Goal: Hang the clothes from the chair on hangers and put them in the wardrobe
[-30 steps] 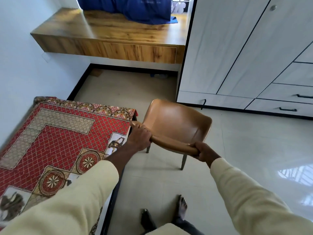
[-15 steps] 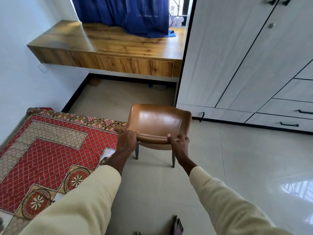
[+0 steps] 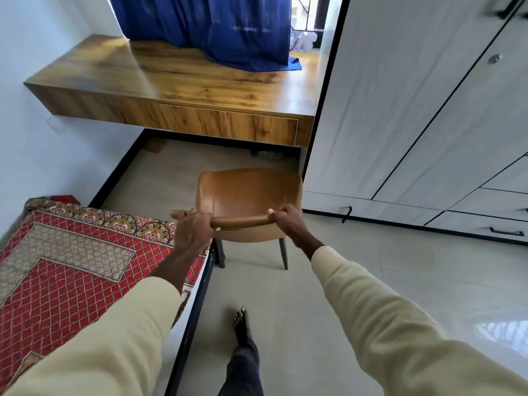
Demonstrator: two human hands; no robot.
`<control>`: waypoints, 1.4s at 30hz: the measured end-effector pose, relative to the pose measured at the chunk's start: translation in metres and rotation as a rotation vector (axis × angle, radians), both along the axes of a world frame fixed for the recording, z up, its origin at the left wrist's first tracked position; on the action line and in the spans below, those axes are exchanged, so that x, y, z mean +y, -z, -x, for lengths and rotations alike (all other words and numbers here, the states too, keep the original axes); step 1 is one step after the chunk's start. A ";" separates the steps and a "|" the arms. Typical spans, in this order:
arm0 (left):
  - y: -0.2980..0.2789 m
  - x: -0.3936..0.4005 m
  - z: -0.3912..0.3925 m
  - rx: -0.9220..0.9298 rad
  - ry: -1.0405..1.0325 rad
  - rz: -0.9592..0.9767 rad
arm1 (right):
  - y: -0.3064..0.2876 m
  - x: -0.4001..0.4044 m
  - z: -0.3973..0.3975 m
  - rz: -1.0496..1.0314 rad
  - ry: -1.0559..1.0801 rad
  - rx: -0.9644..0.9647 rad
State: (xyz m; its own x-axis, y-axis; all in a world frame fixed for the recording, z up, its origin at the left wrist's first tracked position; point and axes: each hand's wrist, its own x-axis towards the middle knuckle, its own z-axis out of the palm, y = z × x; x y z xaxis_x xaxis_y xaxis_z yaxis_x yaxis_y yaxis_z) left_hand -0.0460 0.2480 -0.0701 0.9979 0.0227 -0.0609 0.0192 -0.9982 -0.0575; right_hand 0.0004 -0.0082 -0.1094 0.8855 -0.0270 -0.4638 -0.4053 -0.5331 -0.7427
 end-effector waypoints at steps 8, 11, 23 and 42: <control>0.011 -0.010 -0.090 -0.039 -0.097 0.132 | -0.034 0.003 -0.103 -0.021 0.159 -0.014; 0.011 -0.016 -0.123 -0.018 -0.182 0.249 | -0.032 0.014 -0.115 0.029 0.249 -0.063; 0.018 0.014 -0.261 0.052 -0.020 0.261 | -0.014 0.034 -0.202 0.233 0.141 -0.275; 0.011 0.001 -0.414 0.089 0.028 0.187 | -0.022 0.022 -0.350 0.438 -0.020 -0.218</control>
State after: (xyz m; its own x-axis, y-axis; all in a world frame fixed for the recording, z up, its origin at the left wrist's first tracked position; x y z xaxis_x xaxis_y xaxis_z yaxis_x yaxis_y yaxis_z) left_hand 0.3681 0.2492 -0.0807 0.9885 -0.0248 -0.1493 -0.0055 -0.9917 0.1287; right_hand 0.3499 0.0142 -0.0879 0.9632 -0.1596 -0.2161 -0.2512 -0.8206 -0.5133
